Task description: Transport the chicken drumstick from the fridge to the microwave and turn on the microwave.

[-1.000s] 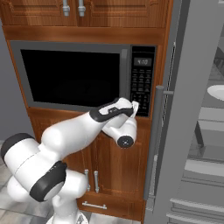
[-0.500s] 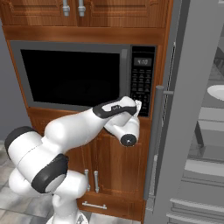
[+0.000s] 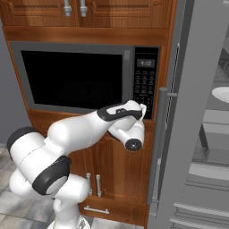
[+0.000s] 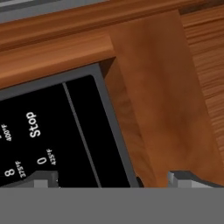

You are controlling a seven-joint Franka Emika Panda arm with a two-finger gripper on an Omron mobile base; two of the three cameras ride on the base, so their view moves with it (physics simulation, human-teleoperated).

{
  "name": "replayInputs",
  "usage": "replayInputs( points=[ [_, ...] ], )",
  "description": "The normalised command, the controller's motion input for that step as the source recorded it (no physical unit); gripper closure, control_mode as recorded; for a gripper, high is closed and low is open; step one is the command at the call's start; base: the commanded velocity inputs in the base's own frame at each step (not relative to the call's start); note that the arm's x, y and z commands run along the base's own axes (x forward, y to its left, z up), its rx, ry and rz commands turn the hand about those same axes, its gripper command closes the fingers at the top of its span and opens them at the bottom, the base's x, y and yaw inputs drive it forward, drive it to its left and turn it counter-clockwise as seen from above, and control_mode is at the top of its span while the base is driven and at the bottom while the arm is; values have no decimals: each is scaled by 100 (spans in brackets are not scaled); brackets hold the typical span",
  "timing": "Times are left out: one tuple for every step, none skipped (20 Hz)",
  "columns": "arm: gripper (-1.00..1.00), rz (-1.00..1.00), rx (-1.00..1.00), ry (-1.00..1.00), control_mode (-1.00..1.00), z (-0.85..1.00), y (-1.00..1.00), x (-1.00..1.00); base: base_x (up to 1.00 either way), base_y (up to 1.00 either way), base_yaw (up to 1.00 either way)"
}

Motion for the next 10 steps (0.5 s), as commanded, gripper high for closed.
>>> replayInputs(
  points=[
    [-100, 0, 0, 0, -100, -8, 0, 0, 0, 0, 0],
    [-100, 0, 0, 0, -100, -6, 0, 0, 0, 0, 0],
    [-100, 0, 0, 0, -100, -5, 0, 0, 0, 0, 0],
    [-100, 0, 0, 0, -100, -8, 0, 0, 0, 0, 0],
    [-100, 0, 0, 0, -100, -6, 0, 5, 0, 0, 0],
    [-100, 0, 0, 0, -100, -6, 2, 8, 0, 0, 0],
    [-100, 0, 0, 0, -100, -5, 1, 11, 0, 0, 0],
    [-100, 0, 0, 0, -100, -3, 0, 12, 0, 0, 0],
    [-100, 0, 0, 0, -100, -4, 0, 13, 0, 0, 0],
    [-100, 0, 0, 0, -100, -3, 1, 14, 0, 0, 0]
  ],
)
